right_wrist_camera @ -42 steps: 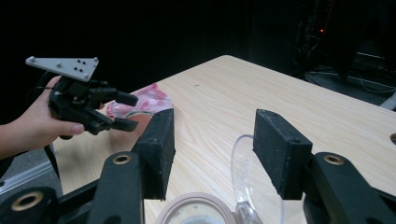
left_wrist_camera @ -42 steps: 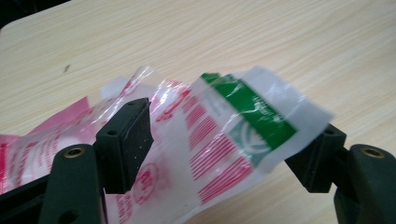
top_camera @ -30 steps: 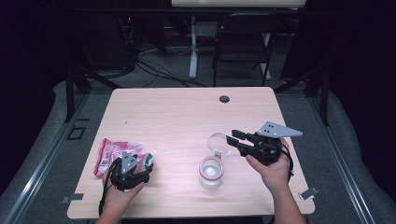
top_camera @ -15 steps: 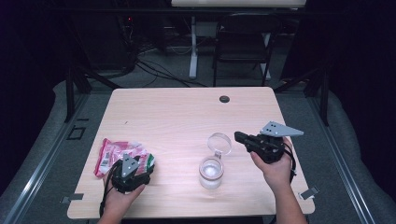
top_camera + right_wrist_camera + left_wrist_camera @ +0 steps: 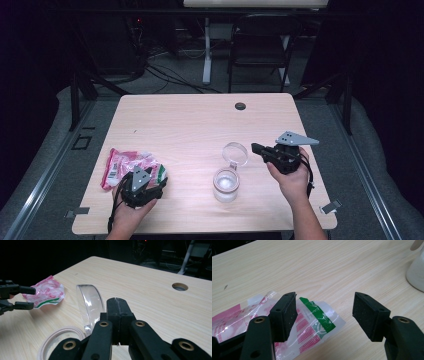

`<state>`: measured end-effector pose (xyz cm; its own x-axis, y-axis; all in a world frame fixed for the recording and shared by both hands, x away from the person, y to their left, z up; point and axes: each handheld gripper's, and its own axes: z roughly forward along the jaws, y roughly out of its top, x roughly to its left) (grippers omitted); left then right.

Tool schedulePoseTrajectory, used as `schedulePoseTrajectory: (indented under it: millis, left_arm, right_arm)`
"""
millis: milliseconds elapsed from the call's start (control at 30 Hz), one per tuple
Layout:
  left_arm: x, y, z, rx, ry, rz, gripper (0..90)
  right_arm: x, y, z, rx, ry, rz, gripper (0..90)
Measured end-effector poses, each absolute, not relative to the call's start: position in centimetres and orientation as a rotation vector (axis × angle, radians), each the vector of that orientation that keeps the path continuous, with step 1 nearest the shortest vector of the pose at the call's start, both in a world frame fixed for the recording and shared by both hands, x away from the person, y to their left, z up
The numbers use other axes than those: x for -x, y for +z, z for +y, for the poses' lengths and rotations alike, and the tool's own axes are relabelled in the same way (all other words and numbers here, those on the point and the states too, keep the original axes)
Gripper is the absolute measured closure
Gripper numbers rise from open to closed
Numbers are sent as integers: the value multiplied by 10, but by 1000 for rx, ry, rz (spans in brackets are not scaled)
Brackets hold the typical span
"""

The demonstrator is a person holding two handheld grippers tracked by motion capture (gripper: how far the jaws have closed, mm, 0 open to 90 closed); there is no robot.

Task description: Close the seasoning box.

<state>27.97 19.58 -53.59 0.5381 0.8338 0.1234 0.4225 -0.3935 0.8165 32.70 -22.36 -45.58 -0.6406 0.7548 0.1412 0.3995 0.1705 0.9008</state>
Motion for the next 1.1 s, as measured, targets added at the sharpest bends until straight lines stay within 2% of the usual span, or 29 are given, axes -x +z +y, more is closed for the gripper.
schedulePoseTrajectory:
  millis: [467,1100]
  left_arm:
    - [-277,-534,185,-2041,701,949,375]
    - [-278,-534,188,-2023,691,976,383]
  right_arm:
    - [-331,-465,-214,-1096,1448,2160,900]
    - [-330,-467,-210,-1091,1456,2176,892]
